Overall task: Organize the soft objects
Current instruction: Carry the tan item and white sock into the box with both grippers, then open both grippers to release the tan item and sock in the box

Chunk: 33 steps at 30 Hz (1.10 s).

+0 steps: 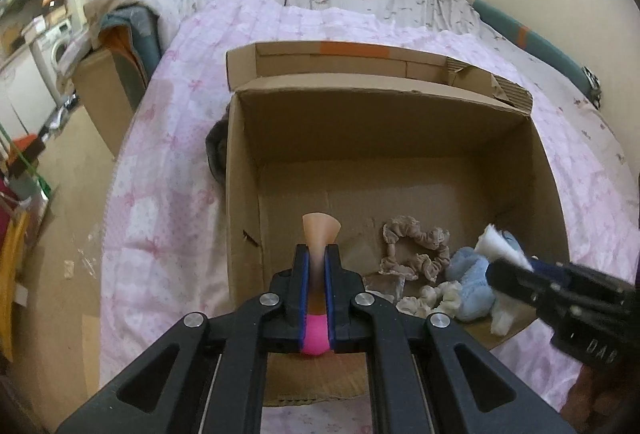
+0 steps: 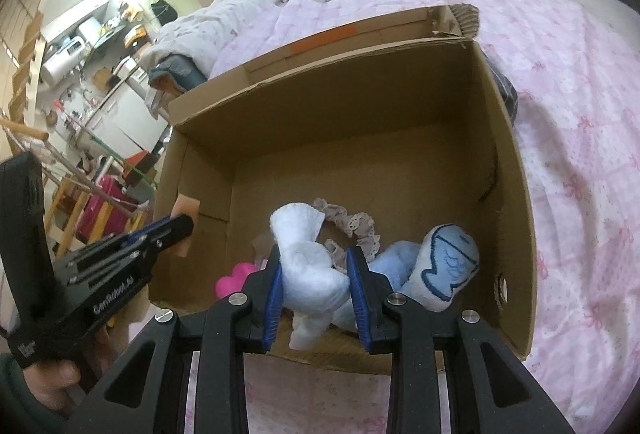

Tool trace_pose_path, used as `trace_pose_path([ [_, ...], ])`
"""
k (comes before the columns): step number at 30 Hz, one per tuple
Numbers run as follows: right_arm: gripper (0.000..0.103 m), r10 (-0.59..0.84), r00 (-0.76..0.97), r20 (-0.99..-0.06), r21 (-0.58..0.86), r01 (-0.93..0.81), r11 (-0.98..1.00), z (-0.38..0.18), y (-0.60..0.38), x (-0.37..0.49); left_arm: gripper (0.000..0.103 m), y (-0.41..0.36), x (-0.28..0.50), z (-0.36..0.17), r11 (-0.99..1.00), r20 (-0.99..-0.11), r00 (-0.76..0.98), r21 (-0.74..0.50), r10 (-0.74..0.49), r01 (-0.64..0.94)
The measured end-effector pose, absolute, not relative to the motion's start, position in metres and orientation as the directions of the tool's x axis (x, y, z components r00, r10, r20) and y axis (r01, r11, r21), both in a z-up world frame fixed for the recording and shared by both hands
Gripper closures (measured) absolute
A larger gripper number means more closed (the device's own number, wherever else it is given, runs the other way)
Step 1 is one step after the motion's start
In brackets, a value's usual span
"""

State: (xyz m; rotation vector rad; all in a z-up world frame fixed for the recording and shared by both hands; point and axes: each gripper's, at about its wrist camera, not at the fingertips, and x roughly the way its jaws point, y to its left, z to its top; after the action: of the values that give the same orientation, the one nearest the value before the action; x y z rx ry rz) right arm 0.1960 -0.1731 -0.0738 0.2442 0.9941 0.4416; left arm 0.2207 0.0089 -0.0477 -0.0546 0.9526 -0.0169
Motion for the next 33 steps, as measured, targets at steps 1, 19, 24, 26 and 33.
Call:
trace_pose_path([
  [1,0.071,0.463,0.464,-0.755,0.39,-0.251,0.886,-0.075,-0.171,0.196,0.097,0.01,0.221,-0.048,0.998,-0.814,0.58,-0.054,-0.034,-0.016],
  [19,0.071,0.44,0.493,-0.75,0.385,-0.215,0.898,-0.072,-0.176,0.194,0.072,0.009,0.216,-0.038,0.997,-0.794,0.606,-0.076,-0.049,-0.019],
  [24,0.051,0.44,0.515,-0.736,0.4,-0.192,0.896,-0.07,-0.184,0.192,0.042,0.012,0.209,-0.025,0.996,-0.761,0.648,-0.072,-0.025,-0.047],
  [26,0.039,0.434,0.529,-0.729,0.402,-0.183,0.897,-0.067,-0.187,0.191,0.042,0.013,0.206,-0.019,0.996,-0.747,0.664,-0.077,-0.024,-0.05],
  [33,0.0,0.428,0.585,-0.689,0.402,-0.183,0.897,-0.045,-0.193,0.182,0.041,0.015,0.191,0.008,0.996,-0.707,0.706,-0.038,0.031,-0.082],
])
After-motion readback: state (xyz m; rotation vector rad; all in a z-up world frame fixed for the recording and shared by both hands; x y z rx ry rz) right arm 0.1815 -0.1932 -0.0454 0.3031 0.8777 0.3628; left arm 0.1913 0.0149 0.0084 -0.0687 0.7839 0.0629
